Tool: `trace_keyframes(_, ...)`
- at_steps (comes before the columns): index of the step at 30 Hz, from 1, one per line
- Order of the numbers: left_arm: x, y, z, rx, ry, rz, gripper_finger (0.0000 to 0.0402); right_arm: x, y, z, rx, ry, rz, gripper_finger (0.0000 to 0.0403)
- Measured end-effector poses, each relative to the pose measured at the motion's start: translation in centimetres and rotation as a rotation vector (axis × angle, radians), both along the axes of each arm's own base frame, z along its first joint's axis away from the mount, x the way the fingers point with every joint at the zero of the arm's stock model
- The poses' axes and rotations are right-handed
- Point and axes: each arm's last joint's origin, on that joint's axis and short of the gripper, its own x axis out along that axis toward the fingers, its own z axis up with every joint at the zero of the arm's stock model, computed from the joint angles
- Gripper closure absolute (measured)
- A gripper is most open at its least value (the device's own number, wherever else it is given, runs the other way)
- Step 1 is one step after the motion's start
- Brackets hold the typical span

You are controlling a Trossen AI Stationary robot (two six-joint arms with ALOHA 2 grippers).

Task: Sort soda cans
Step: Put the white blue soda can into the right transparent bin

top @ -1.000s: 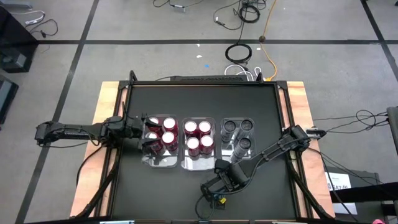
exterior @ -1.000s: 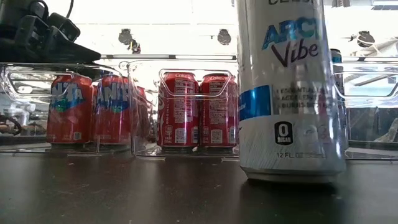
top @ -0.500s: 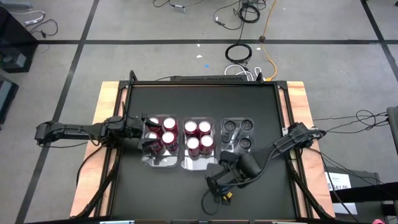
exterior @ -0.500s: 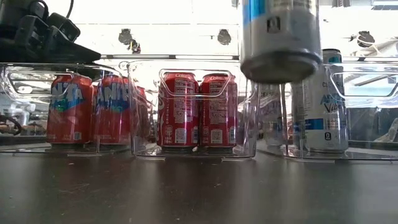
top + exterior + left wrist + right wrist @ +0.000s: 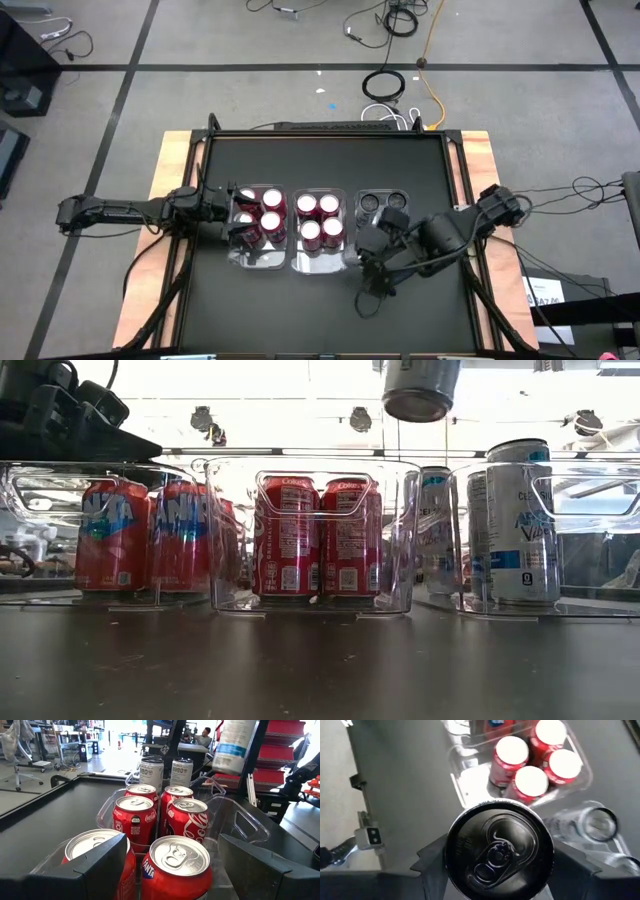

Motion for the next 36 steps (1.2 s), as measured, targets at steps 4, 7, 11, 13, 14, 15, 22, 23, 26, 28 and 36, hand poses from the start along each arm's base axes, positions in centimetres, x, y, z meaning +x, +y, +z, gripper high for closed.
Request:
trace_keyframes(4,0.0,0.0,0.0,0.000,0.002,0.000,0.0081,-1.3,-1.2,0.5,-0.010,-0.004,-0.014,0.0151)
trace_keyframes(7,0.0,0.0,0.0,0.000,0.002,0.000,0.0081,-2.4,-2.4,0.1,-0.023,0.021,-0.042,0.0151)
trace_keyframes(11,0.0,0.0,0.0,0.000,0.002,0.000,0.0081,-3.8,-4.3,-1.3,-0.034,0.069,-0.091,0.0151)
trace_keyframes(13,0.0,0.0,0.0,0.000,0.001,0.000,0.0081,-4.2,-5.1,-2.0,-0.021,0.058,-0.110,0.0151)
trace_keyframes(14,0.0,0.0,0.0,0.000,0.002,0.000,0.0081,-4.2,-5.5,-2.4,-0.008,0.040,-0.116,0.0151)
trace_keyframes(15,0.0,0.0,0.0,0.000,0.001,0.000,0.0081,-4.2,-5.8,-2.7,0.012,0.020,-0.120,0.0151)
trace_keyframes(22,0.0,0.0,0.0,0.000,0.001,0.000,0.0081,-3.7,-7.6,-5.1,0.074,0.055,-0.097,0.0151)
trace_keyframes(23,0.0,0.0,0.0,0.000,0.001,0.000,0.0081,-3.6,-7.8,-5.4,0.075,0.072,-0.093,0.0151)
trace_keyframes(26,0.0,0.0,0.0,0.000,0.001,0.000,0.0081,-3.3,-8.4,-6.2,0.066,0.079,-0.092,0.0151)
trace_keyframes(28,0.0,0.0,0.0,0.000,0.001,0.000,0.0081,-3.1,-8.7,-6.7,0.060,0.089,-0.089,0.0151)
trace_keyframes(36,0.0,0.0,0.0,0.000,0.001,0.000,0.0081,-2.5,-9.1,-8.8,0.090,0.104,-0.059,0.0151)
